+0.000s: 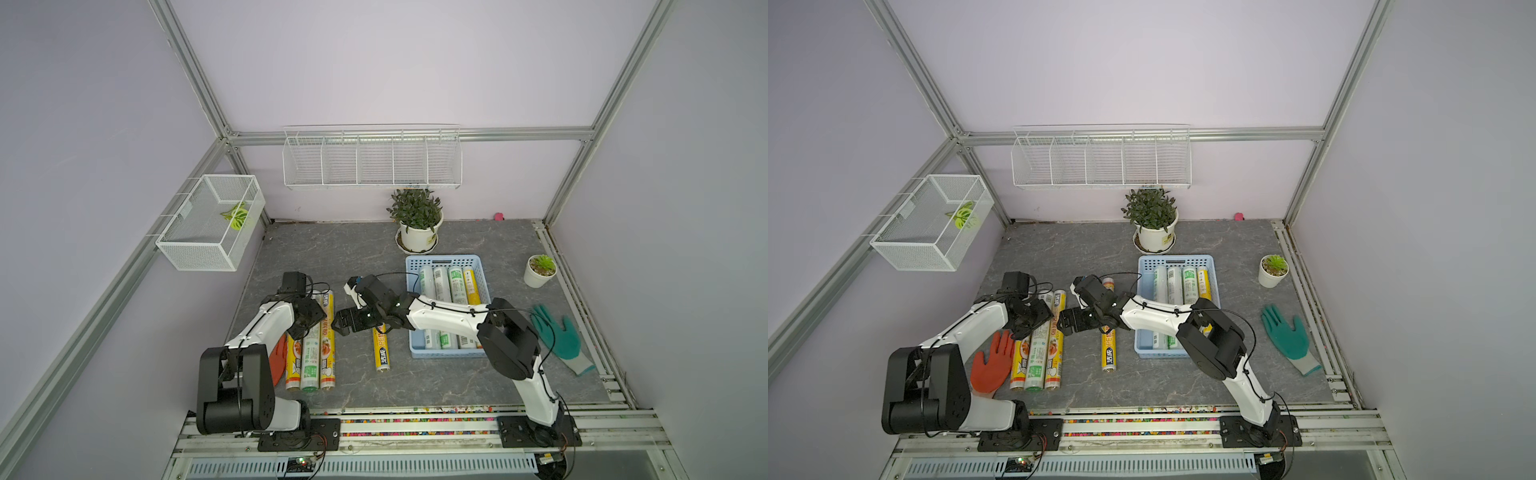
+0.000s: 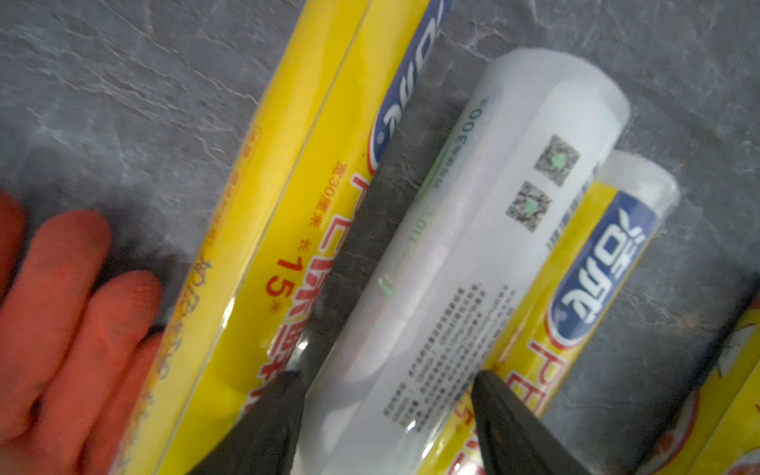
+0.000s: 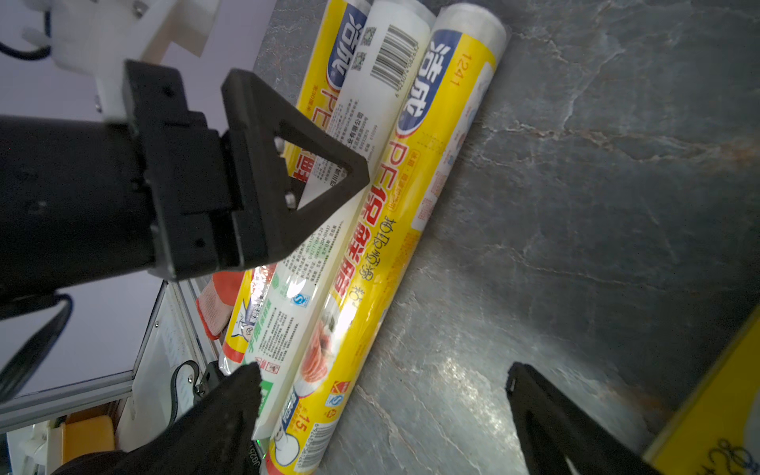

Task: Put the plastic wrap into the basket
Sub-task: Pick up the plastic wrap from the center of the board.

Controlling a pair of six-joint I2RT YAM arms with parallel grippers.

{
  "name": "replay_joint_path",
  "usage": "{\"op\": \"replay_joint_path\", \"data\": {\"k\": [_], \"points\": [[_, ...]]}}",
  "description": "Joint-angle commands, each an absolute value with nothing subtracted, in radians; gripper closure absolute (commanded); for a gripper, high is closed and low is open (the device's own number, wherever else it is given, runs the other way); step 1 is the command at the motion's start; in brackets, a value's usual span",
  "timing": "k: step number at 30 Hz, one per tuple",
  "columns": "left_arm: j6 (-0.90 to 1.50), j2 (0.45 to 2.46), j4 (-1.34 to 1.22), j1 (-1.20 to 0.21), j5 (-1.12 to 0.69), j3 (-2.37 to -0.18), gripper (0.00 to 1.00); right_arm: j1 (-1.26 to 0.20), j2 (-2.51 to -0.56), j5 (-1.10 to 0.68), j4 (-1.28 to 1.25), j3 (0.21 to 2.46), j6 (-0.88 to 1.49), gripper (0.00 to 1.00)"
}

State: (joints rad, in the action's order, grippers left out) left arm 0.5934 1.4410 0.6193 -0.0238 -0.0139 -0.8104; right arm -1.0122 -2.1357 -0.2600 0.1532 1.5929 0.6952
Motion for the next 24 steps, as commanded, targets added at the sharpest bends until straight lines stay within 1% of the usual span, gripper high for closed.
{"op": "replay_joint_path", "data": {"k": [1, 4, 13, 24], "points": [[0.603, 1.475, 0.706, -0.055, 0.002, -0.867, 0.29, -1.009, -2.129, -0.258, 0.163, 1.606, 0.701, 0.01], [0.602, 1.467, 0.72, -0.086, 0.061, -0.865, 0.27, -1.001, -2.104, -0.24, 0.149, 1.574, 0.701, 0.01], [0.588, 1.549, 0.688, -0.12, 0.037, -0.854, 0.26, -0.963, -2.023, -0.233, 0.095, 1.46, 0.713, 0.01], [0.563, 1.603, 0.674, -0.146, 0.033, -0.854, 0.27, -0.961, -2.001, -0.238, 0.096, 1.424, 0.72, 0.01]]}}
